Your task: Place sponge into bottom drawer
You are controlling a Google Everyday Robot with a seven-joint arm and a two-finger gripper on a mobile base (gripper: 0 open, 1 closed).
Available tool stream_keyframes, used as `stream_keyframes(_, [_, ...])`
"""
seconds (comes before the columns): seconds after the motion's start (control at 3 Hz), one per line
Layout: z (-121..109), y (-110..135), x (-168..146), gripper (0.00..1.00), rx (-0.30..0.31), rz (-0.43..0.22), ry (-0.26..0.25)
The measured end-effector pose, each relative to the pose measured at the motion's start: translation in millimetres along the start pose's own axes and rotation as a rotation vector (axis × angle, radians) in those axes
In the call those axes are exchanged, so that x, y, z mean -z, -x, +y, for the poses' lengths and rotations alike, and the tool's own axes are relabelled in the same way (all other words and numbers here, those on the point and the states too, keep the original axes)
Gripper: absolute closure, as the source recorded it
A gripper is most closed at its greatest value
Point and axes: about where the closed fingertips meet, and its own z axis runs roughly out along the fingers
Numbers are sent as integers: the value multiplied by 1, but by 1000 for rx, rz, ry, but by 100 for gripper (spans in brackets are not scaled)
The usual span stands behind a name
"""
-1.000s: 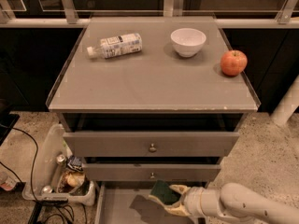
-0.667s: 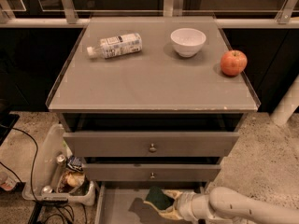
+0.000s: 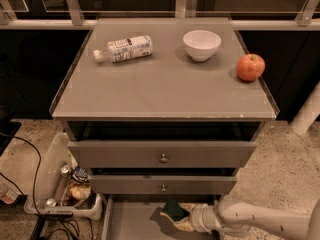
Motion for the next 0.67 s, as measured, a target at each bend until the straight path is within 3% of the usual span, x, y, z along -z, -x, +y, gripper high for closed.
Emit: stream_keyframes(0.67, [0,-16,-29,100,27,-27,31])
